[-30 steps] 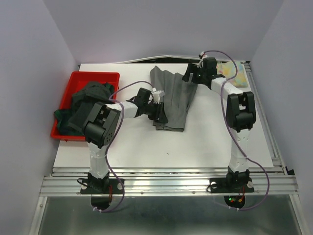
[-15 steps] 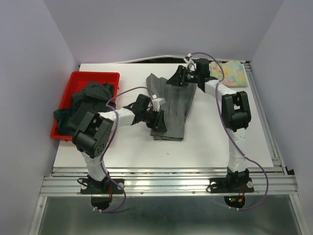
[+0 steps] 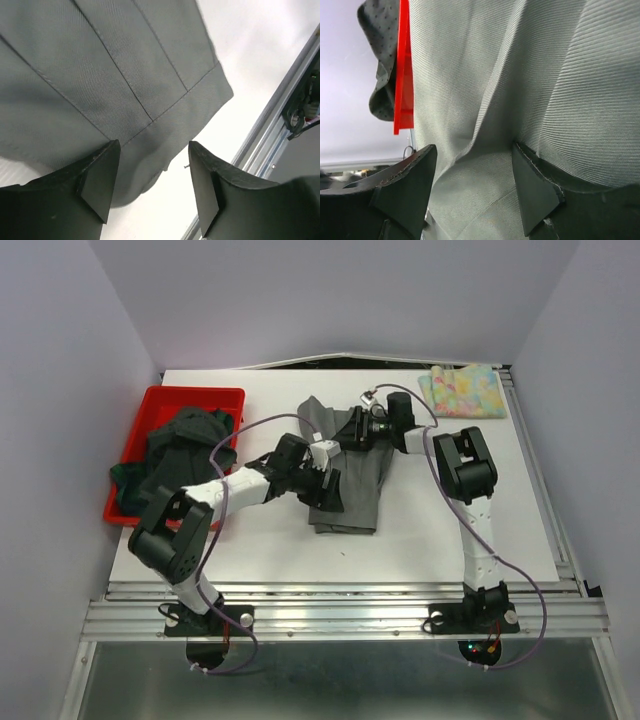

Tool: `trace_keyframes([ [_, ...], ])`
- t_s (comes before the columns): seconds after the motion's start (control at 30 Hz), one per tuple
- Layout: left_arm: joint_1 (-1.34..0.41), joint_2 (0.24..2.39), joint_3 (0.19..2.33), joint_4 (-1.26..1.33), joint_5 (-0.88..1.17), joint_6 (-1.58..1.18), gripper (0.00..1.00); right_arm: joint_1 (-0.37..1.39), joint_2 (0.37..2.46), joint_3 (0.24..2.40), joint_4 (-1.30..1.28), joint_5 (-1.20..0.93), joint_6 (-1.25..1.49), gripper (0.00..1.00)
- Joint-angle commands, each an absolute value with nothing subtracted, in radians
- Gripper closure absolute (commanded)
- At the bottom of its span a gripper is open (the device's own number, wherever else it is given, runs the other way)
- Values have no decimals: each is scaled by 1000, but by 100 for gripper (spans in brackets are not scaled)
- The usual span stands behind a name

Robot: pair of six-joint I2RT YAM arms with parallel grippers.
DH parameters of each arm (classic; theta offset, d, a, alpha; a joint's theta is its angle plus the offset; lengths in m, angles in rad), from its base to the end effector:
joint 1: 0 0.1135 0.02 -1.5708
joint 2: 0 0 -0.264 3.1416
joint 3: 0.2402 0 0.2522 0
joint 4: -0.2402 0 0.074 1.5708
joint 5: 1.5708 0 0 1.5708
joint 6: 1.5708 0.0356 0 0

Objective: Fold and stack the skirts
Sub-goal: Fold the skirt

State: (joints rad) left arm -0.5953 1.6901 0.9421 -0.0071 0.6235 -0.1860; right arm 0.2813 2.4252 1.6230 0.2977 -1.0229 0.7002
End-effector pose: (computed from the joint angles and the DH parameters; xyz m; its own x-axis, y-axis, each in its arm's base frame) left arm 0.2754 -0.2116 0.1825 -0.7070 0.2975 -0.6416 0.6884 0.4973 -0.5279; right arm 0.4849 0.1717 0.1077 -0.9109 0.0862 -0.4036 -0.3603 0.3105 0.8796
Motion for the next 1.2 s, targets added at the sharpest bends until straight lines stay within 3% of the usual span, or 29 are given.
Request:
trace_keyframes([
  [0.0,-626,1469,985,-69,433,-26,18,304,2381,1557,330,-1051,686,33],
  [0.07,-687,1410,982,-89,333,119,1,304,2347,1574,310,-1051,677,32],
  [0.3,-951,1200,832,-52,-177,466,1,313,2183,1605,125,-1026,539,28],
  [0.5,-1121,1152,700,27,-273,606,1,331,2071,1548,-144,-991,345,29],
  [0.7,-1278,1274,609,182,-408,695,1,373,2097,1465,-178,-980,284,32],
  [1.17,-1313,1670,623,386,-563,736,1,373,2384,1532,-285,-861,186,48],
])
